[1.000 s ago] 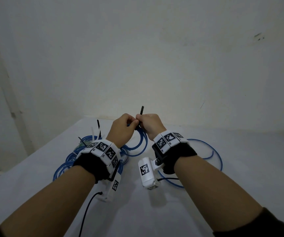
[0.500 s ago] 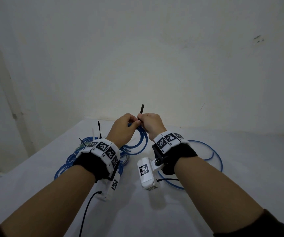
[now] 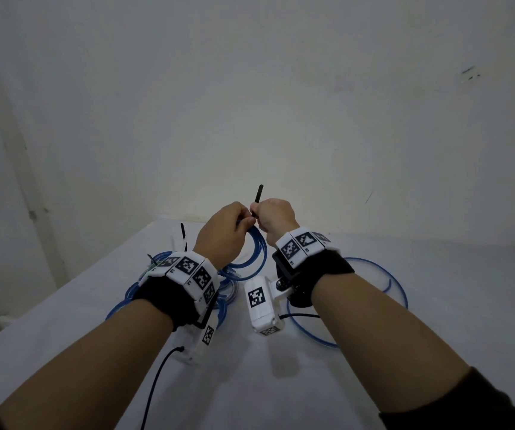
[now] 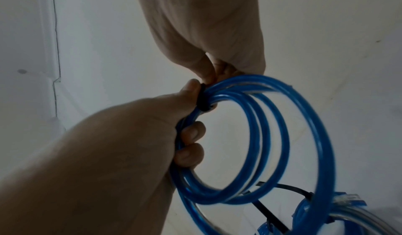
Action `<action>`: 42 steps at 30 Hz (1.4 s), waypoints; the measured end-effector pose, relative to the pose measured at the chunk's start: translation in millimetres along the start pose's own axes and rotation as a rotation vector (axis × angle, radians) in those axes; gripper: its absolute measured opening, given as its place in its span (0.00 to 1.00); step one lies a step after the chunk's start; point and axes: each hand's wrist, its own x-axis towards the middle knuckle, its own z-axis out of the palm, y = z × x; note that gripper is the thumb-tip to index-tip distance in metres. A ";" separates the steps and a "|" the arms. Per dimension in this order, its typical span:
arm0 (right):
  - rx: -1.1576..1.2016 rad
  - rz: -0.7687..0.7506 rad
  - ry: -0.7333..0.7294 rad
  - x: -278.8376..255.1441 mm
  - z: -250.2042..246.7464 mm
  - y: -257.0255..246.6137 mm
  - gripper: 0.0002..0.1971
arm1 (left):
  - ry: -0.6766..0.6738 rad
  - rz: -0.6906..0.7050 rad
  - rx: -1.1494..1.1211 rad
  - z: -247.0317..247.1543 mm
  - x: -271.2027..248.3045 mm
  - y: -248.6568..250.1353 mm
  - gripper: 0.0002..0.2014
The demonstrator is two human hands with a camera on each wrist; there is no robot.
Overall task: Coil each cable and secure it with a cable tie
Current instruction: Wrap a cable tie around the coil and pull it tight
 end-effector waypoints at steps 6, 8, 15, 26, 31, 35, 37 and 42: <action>0.027 -0.007 0.031 0.0 1.7 1.7 0.13 | 0.029 -0.063 -0.088 -1.6 0.8 -1.2 0.06; 0.025 -0.016 0.011 -2.5 -0.4 2.3 0.13 | 0.038 -0.089 -0.124 -1.2 1.2 -2.0 0.05; -0.046 -0.040 0.107 0.0 -5.0 8.8 0.10 | 0.088 -0.211 -0.121 -4.6 1.5 -9.7 0.06; -0.099 -0.148 -0.082 -21.8 0.8 13.6 0.11 | 0.157 -0.446 -0.434 0.1 10.1 1.2 0.10; -0.091 -0.223 0.045 -19.8 -6.9 14.7 0.09 | 0.215 -0.461 -0.536 -2.5 13.4 0.6 0.11; -0.224 -0.268 0.201 -12.9 -19.5 21.1 0.06 | 0.261 -0.437 -0.599 -4.4 13.5 2.0 0.10; -0.324 -0.170 0.150 -10.2 -22.4 25.1 0.10 | 0.285 -0.421 -0.608 -4.1 13.6 3.8 0.10; -0.360 -0.006 -0.018 -11.8 -32.5 31.3 0.16 | 0.327 -0.400 -0.626 -1.5 13.0 10.8 0.08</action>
